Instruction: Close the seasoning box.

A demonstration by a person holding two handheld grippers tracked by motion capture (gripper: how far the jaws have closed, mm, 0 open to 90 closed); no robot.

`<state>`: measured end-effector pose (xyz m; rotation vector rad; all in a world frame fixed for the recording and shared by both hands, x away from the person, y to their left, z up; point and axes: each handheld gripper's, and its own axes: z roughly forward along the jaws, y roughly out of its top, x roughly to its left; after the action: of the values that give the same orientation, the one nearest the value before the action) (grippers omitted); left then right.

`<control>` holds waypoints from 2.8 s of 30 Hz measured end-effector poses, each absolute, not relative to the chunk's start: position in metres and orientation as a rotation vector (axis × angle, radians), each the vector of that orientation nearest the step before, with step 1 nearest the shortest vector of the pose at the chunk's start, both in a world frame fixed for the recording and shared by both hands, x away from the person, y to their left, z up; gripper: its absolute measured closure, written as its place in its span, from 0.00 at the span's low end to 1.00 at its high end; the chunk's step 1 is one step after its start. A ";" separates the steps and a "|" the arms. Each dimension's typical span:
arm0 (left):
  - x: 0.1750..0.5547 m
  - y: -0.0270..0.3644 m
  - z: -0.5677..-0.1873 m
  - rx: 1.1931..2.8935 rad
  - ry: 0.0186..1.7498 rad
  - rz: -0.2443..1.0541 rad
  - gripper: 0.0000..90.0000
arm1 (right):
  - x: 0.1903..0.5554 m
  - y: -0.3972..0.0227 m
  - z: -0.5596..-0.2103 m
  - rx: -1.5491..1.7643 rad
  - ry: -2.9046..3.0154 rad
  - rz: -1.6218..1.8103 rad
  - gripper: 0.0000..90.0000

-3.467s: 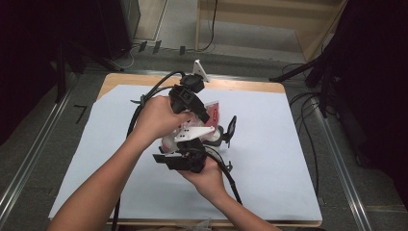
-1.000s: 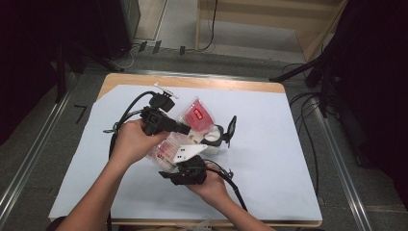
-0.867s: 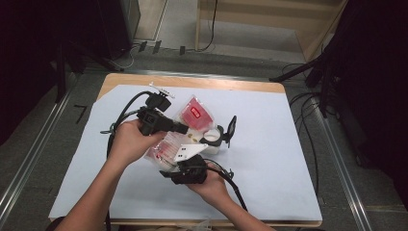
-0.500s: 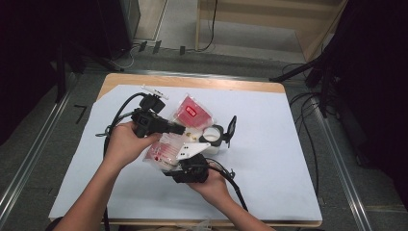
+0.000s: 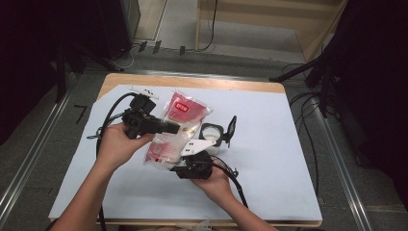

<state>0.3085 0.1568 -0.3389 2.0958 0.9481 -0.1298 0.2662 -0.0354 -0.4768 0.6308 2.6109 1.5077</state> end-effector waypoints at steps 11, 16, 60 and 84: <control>0.304 0.168 -0.340 2.142 0.906 -0.125 0.92 | 0.274 -0.042 -0.483 0.795 2.602 1.498 0.67; 0.303 0.171 -0.342 2.147 0.879 -0.135 0.92 | 0.279 -0.048 -0.487 0.870 2.585 1.491 0.67; 0.326 0.213 -0.353 2.021 1.010 -0.030 1.00 | 0.272 -0.068 -0.459 0.724 2.724 1.442 0.65; 0.378 0.199 -0.379 2.017 1.057 0.112 1.00 | 0.270 -0.108 -0.458 0.794 2.685 1.456 0.63</control>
<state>0.3777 0.1987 -0.3789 2.0173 1.0565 0.1120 0.2696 -0.1078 -0.4582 0.7937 2.6850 1.4561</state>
